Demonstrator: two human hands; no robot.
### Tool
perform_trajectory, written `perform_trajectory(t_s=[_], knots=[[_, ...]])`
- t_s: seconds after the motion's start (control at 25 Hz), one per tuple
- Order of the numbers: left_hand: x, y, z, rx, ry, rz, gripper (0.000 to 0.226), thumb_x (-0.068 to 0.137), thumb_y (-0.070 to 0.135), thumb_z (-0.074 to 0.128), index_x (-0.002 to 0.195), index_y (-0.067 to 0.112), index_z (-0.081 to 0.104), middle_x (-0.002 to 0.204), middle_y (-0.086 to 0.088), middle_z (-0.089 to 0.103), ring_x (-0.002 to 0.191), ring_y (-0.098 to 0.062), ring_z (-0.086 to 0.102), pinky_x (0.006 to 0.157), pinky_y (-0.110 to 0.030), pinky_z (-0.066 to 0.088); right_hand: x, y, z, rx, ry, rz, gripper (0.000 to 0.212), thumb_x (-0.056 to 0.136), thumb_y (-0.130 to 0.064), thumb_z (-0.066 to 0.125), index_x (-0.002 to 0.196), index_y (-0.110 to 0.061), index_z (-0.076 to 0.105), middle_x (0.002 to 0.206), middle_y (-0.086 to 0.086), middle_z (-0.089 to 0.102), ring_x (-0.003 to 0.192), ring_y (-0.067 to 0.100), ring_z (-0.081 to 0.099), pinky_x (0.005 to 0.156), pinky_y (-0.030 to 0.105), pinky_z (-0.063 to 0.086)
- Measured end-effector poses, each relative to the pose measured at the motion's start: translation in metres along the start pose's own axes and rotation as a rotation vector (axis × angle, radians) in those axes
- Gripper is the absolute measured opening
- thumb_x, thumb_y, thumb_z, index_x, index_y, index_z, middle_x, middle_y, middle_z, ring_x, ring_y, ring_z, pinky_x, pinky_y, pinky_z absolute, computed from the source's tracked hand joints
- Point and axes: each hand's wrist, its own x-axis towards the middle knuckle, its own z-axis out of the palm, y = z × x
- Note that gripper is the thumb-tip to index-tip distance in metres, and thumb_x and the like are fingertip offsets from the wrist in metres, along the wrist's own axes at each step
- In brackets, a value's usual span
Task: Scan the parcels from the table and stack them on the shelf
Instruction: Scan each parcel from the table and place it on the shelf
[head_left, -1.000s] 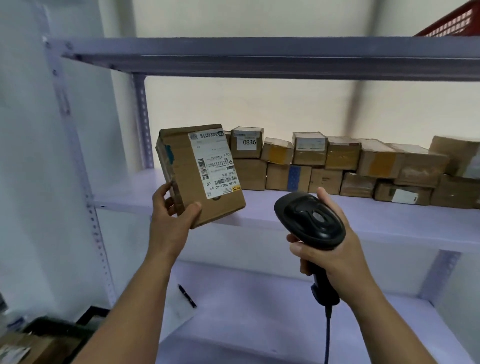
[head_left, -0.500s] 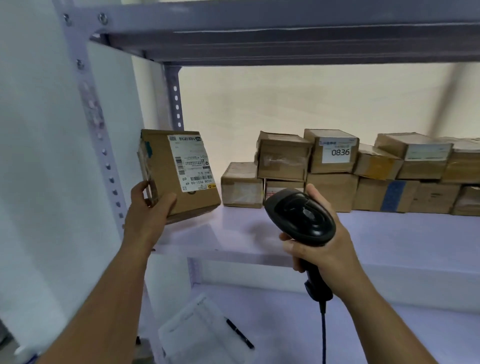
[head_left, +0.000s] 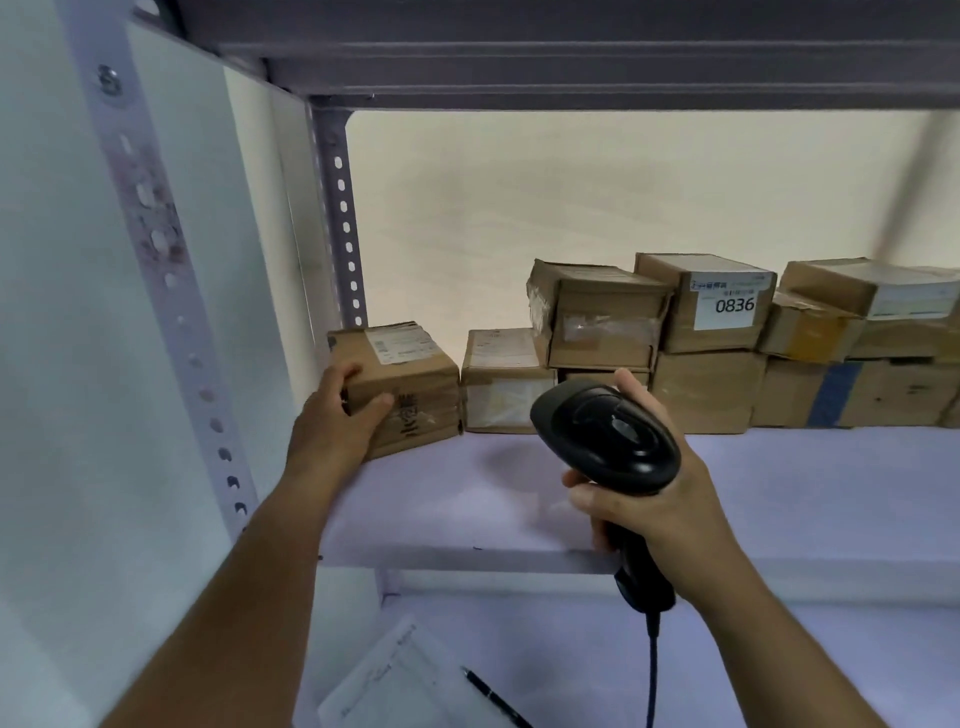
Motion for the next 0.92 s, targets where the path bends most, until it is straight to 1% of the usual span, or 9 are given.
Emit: perform_trajectory(t_s=[0.08, 0.24, 0.32, 0.44, 0.52, 0.64, 0.76, 0.84, 0.92], knots=[[0.012, 0.001, 0.003, -0.012, -0.028, -0.017, 0.042, 0.095, 0.032, 0.054, 0.135, 0.033, 0.040, 0.131, -0.006, 0.051, 0.104, -0.024, 0.051, 0.094, -0.039, 0.047, 0.002, -0.002, 0.001, 0.003, -0.009, 0.006, 0.096, 0.048, -0.040, 0.085, 0.127, -0.071, 0.039, 0.116, 0.004, 0.070, 0.088, 0.017, 0.062, 0.090, 0.048, 0.053], [0.030, 0.007, 0.005, -0.072, -0.067, -0.049, 0.034, 0.096, 0.026, 0.047, 0.129, 0.030, 0.045, 0.118, 0.000, 0.047, 0.101, -0.023, 0.049, 0.076, -0.031, 0.041, 0.000, -0.001, 0.001, -0.011, -0.001, 0.011, 0.098, 0.049, -0.041, 0.084, 0.132, -0.066, 0.037, 0.116, 0.002, 0.069, 0.098, 0.018, 0.065, 0.094, 0.057, 0.051], [0.038, 0.006, 0.006, -0.110, -0.086, -0.054, 0.029, 0.095, 0.024, 0.045, 0.124, 0.031, 0.047, 0.119, 0.000, 0.048, 0.102, -0.023, 0.049, 0.081, -0.033, 0.039, 0.000, 0.000, 0.001, -0.027, 0.013, 0.013, 0.098, 0.050, -0.042, 0.083, 0.133, -0.066, 0.036, 0.117, 0.002, 0.069, 0.104, 0.019, 0.065, 0.095, 0.060, 0.050], [0.044, 0.005, 0.009, -0.146, -0.096, -0.048, 0.025, 0.095, 0.021, 0.042, 0.116, 0.032, 0.048, 0.124, -0.003, 0.052, 0.105, -0.025, 0.051, 0.087, -0.037, 0.043, -0.001, 0.000, 0.000, -0.036, 0.021, 0.023, 0.099, 0.050, -0.043, 0.083, 0.133, -0.065, 0.034, 0.116, 0.002, 0.069, 0.099, 0.018, 0.064, 0.096, 0.060, 0.049], [0.044, 0.006, 0.010, -0.151, -0.098, -0.037, 0.028, 0.096, 0.018, 0.040, 0.120, 0.031, 0.048, 0.127, -0.004, 0.051, 0.105, -0.024, 0.049, 0.083, -0.036, 0.041, -0.001, -0.001, -0.002, -0.042, 0.026, 0.030, 0.099, 0.050, -0.043, 0.083, 0.134, -0.064, 0.033, 0.117, 0.002, 0.069, 0.100, 0.020, 0.064, 0.095, 0.060, 0.049], [0.036, 0.006, 0.009, -0.123, -0.089, -0.011, 0.051, 0.094, 0.015, 0.044, 0.141, 0.034, 0.036, 0.138, -0.005, 0.045, 0.114, -0.025, 0.046, 0.087, -0.034, 0.037, -0.004, -0.002, -0.006, -0.049, 0.040, 0.033, 0.099, 0.051, -0.042, 0.083, 0.133, -0.063, 0.033, 0.119, 0.003, 0.068, 0.104, 0.023, 0.064, 0.095, 0.055, 0.050], [0.011, 0.012, 0.009, -0.081, 0.062, 0.076, 0.066, 0.090, 0.017, 0.053, 0.149, 0.033, 0.025, 0.152, -0.004, 0.030, 0.136, -0.024, 0.033, 0.101, -0.035, 0.031, -0.014, -0.005, -0.016, -0.061, 0.032, 0.047, 0.102, 0.057, -0.025, 0.090, 0.135, -0.064, 0.036, 0.119, 0.008, 0.066, 0.080, 0.021, 0.064, 0.075, 0.043, 0.056], [-0.017, 0.023, 0.013, -0.052, 0.172, 0.181, 0.065, 0.088, 0.020, 0.059, 0.147, 0.028, 0.031, 0.152, -0.002, 0.031, 0.137, -0.021, 0.030, 0.101, -0.030, 0.028, -0.025, -0.009, -0.026, -0.049, 0.026, 0.053, 0.100, 0.068, -0.002, 0.084, 0.133, -0.059, 0.035, 0.118, 0.010, 0.065, 0.060, 0.025, 0.064, 0.056, 0.035, 0.056], [-0.048, 0.034, 0.024, -0.044, 0.212, 0.284, 0.064, 0.086, 0.023, 0.065, 0.143, 0.025, 0.038, 0.146, -0.003, 0.040, 0.132, -0.019, 0.037, 0.100, -0.029, 0.032, -0.037, -0.013, -0.036, -0.043, 0.027, 0.058, 0.099, 0.072, 0.005, 0.079, 0.133, -0.058, 0.034, 0.116, 0.011, 0.065, 0.054, 0.023, 0.062, 0.051, 0.032, 0.054]])
